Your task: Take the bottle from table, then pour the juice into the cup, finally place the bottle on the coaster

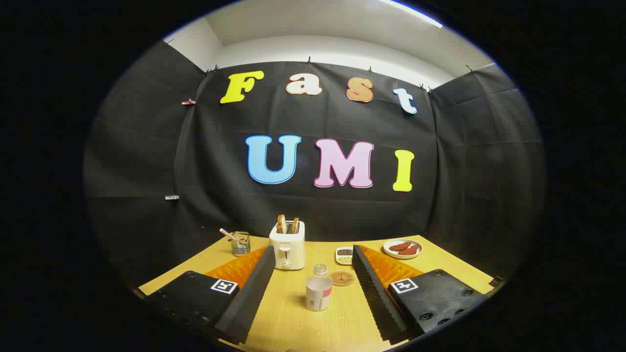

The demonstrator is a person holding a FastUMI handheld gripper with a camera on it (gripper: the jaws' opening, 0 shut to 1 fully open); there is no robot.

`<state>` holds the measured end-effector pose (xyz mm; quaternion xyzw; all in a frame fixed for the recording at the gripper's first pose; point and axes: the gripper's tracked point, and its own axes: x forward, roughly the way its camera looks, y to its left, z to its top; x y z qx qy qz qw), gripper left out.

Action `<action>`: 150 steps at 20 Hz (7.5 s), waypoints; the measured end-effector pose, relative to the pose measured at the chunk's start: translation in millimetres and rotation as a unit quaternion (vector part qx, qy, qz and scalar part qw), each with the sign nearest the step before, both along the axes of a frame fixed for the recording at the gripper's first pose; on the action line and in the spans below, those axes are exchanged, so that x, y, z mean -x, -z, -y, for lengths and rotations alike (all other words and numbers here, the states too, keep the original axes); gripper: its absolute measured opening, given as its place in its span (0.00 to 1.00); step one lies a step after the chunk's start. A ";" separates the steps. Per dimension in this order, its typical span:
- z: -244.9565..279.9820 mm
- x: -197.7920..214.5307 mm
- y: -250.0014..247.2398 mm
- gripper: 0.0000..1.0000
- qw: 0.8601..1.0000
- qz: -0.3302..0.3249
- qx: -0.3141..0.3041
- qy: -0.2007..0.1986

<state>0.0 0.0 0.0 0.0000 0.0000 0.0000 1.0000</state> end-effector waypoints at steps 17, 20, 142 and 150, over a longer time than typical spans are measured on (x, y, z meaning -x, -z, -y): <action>2.6 9.4 19.9 0.97 0.998 -0.022 0.029 -0.041; -2.9 3.6 32.0 0.97 0.999 -0.031 0.015 -0.040; 180.2 -201.5 197.3 0.69 0.446 -0.158 -0.858 0.199; 192.2 -204.8 178.4 0.70 0.398 -0.135 -0.886 0.196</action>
